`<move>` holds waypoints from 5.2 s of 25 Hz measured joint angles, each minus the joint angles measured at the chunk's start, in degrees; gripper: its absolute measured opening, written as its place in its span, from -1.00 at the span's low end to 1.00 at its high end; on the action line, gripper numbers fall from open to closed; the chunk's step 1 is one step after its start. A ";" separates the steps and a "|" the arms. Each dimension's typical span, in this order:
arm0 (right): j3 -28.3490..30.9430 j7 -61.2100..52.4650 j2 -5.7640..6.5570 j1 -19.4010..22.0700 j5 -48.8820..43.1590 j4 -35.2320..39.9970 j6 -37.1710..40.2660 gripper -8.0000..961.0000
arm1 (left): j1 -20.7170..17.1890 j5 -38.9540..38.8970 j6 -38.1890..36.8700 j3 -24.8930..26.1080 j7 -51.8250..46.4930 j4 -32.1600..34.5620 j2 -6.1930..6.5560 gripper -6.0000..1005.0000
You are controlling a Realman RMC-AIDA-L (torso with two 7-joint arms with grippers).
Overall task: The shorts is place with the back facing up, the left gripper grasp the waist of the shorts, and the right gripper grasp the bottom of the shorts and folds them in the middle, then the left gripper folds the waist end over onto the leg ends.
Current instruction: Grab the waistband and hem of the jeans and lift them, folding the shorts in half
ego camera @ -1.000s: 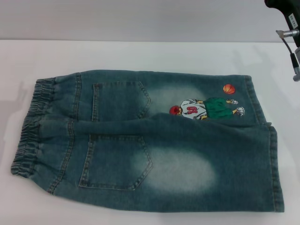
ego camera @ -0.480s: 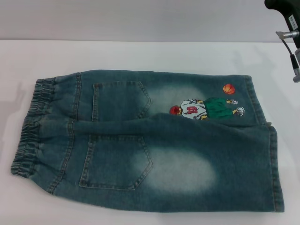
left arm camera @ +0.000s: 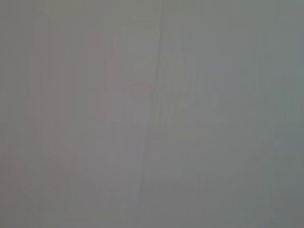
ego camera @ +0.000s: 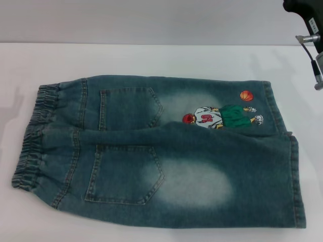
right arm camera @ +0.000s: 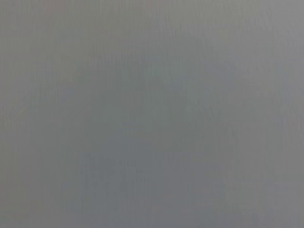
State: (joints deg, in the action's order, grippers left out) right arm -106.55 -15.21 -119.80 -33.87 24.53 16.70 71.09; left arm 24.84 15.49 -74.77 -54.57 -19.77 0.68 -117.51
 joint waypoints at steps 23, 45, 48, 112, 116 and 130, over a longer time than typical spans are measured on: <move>2.35 0.45 0.44 -1.32 -0.01 -0.27 -0.77 0.32 | -3.76 13.48 -0.14 -12.37 -21.78 14.73 1.48 0.56; 5.39 0.50 0.58 -3.29 -0.01 -3.11 -3.26 0.32 | -5.32 29.84 -14.29 -11.44 -57.27 19.38 13.80 0.55; 5.40 0.50 0.56 -2.98 -0.01 -4.36 -3.24 0.32 | -5.85 30.91 -14.37 -11.07 -59.79 19.73 14.23 0.54; 15.14 0.08 0.71 4.16 -1.33 -7.47 -1.91 0.32 | -7.26 103.65 -16.20 14.85 -97.68 31.32 15.82 0.51; 15.14 0.05 0.70 4.16 -1.32 -7.44 -1.91 0.32 | -7.26 103.70 -15.00 14.72 -97.74 31.31 15.55 0.51; 14.44 0.00 0.70 4.08 -1.32 -7.34 -1.92 0.32 | -7.02 103.78 -13.29 14.34 -97.72 31.31 14.45 0.50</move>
State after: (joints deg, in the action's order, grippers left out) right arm -92.12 -15.21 -119.09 -29.79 23.21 9.36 69.18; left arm 17.81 119.28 -88.06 -40.23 -117.49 31.99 -103.06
